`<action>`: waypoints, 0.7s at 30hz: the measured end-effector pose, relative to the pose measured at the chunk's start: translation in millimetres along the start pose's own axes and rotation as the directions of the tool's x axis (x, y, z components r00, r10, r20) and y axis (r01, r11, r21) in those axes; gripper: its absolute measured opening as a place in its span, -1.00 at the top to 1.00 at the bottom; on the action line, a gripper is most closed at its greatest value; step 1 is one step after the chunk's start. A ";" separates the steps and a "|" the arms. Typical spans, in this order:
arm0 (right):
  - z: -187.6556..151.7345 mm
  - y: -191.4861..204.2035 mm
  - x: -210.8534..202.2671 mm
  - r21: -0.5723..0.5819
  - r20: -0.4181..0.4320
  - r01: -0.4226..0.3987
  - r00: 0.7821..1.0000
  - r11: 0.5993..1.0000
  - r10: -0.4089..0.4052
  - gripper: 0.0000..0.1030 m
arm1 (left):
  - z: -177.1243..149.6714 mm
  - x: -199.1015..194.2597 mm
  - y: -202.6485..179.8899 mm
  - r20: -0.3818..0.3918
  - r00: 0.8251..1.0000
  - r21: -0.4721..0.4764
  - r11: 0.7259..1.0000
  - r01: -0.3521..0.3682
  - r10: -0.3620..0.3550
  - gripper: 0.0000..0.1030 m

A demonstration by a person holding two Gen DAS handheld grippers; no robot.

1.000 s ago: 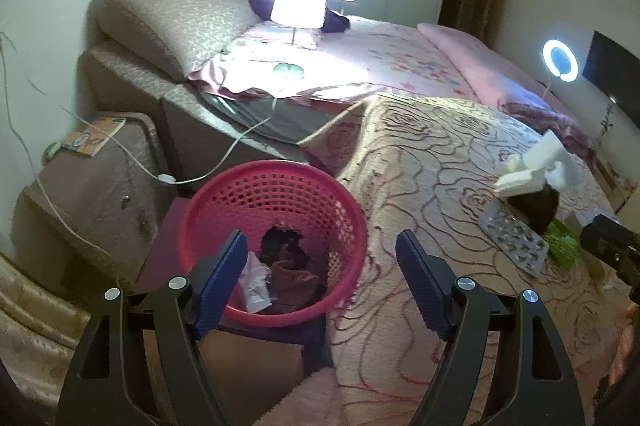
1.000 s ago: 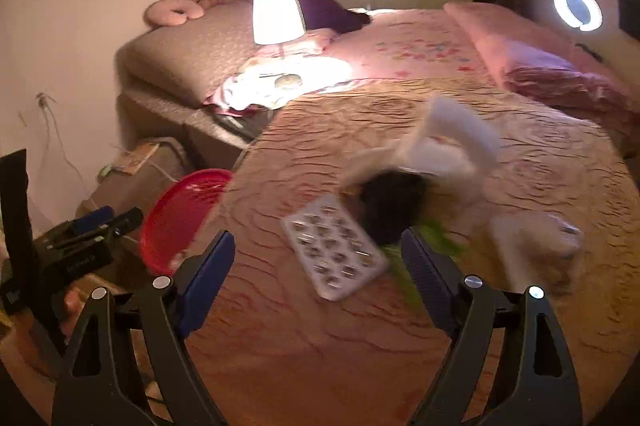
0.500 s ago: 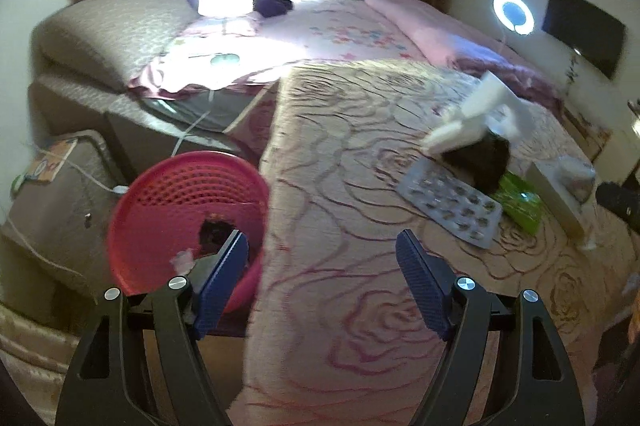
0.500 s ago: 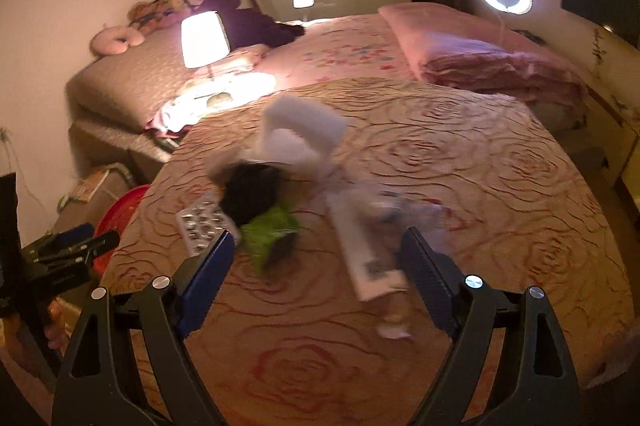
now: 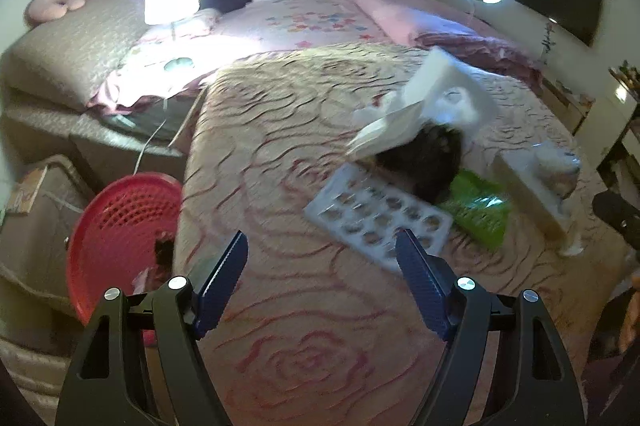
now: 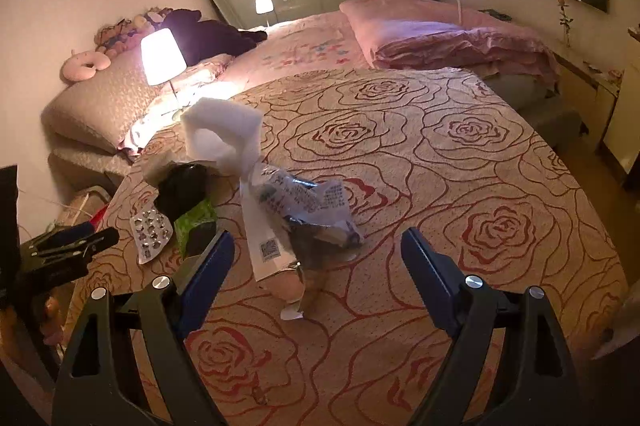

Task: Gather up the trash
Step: 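Grasp the black bag with white tissue using the left tool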

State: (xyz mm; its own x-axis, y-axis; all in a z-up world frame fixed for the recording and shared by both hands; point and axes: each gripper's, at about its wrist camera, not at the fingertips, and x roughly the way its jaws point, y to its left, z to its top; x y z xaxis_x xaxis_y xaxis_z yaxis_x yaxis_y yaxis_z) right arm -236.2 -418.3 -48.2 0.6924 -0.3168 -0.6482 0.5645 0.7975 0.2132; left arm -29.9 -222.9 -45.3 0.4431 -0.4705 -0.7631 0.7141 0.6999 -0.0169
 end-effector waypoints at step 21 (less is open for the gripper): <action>0.4 -18.3 6.9 0.048 -0.012 0.002 1.000 0.999 -0.001 -0.60 | 44.6 63.7 -65.9 -0.078 0.991 0.112 0.987 0.118 -0.109 0.30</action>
State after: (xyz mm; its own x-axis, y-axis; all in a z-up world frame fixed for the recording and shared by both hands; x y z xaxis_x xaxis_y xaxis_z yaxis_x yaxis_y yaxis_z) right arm -241.5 -435.3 -56.3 0.6861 -0.3118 -0.6573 0.5869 0.7711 0.2468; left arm -24.6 -323.0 -64.0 0.3189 -0.5012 -0.8045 0.8173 0.5752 -0.0344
